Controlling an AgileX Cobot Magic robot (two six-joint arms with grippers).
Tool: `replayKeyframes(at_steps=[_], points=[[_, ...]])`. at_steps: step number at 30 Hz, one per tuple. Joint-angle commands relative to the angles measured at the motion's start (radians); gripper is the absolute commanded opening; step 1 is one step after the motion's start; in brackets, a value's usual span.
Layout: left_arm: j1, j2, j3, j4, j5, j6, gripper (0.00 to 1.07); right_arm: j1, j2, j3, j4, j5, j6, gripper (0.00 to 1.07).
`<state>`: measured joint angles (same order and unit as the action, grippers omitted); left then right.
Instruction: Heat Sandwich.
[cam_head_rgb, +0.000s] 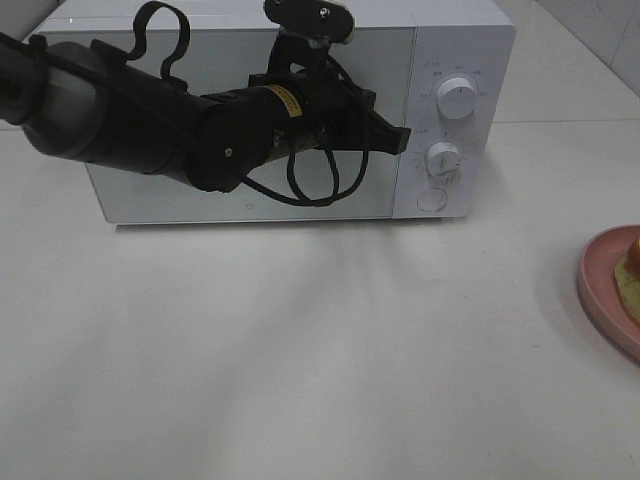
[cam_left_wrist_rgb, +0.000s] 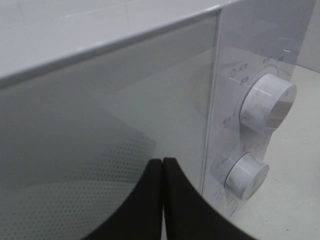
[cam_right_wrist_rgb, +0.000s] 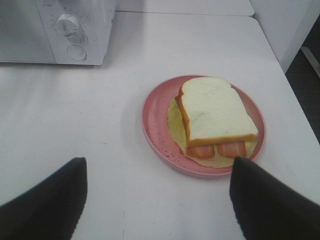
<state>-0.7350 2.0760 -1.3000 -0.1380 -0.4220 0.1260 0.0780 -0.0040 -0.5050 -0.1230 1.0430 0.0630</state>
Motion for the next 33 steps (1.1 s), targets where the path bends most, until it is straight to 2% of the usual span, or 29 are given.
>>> replayKeyframes(at_steps=[1, 4, 13, 16, 17, 18, 19, 22, 23, 24, 27, 29, 31, 33], points=[[-0.006, -0.039, -0.019, -0.045, 0.005, -0.006, 0.00, -0.009, -0.024, 0.002, 0.004, -0.004, -0.011, 0.76], [-0.019, -0.059, -0.009, -0.045, 0.039, -0.006, 0.00, -0.009, -0.024, 0.002, 0.004, -0.004, -0.011, 0.76], [-0.076, -0.186, 0.160, -0.045, 0.104, -0.005, 0.00, -0.009, -0.024, 0.002, 0.004, -0.004, -0.011, 0.76], [-0.087, -0.251, 0.220, -0.045, 0.258, -0.009, 0.05, -0.009, -0.024, 0.002, 0.004, -0.004, -0.011, 0.76], [-0.087, -0.266, 0.230, -0.045, 0.320, -0.014, 0.12, -0.009, -0.024, 0.002, 0.004, -0.004, -0.011, 0.76], [-0.087, -0.293, 0.241, -0.046, 0.448, -0.025, 0.34, -0.009, -0.024, 0.002, 0.004, -0.004, -0.011, 0.76], [-0.087, -0.293, 0.241, -0.046, 0.448, -0.025, 0.34, -0.009, -0.024, 0.002, 0.004, -0.004, -0.011, 0.76], [-0.087, -0.328, 0.241, -0.046, 0.607, -0.067, 0.92, -0.009, -0.024, 0.002, 0.004, -0.004, -0.011, 0.76], [-0.087, -0.328, 0.241, -0.046, 0.607, -0.067, 0.92, -0.009, -0.024, 0.002, 0.004, -0.004, -0.011, 0.76], [-0.087, -0.349, 0.240, -0.047, 0.698, -0.074, 1.04, -0.009, -0.024, 0.002, 0.004, -0.004, -0.011, 0.76], [-0.087, -0.402, 0.240, -0.034, 0.879, -0.072, 1.01, -0.009, -0.024, 0.002, 0.004, -0.004, -0.011, 0.76], [-0.087, -0.414, 0.240, -0.025, 0.925, -0.066, 1.01, -0.009, -0.024, 0.002, 0.004, -0.004, -0.011, 0.76], [-0.086, -0.461, 0.240, 0.006, 1.075, -0.069, 1.01, -0.009, -0.024, 0.002, 0.004, -0.004, -0.011, 0.76], [-0.078, -0.476, 0.240, 0.021, 1.108, -0.076, 1.01, -0.009, -0.024, 0.002, 0.004, -0.004, -0.011, 0.76]])
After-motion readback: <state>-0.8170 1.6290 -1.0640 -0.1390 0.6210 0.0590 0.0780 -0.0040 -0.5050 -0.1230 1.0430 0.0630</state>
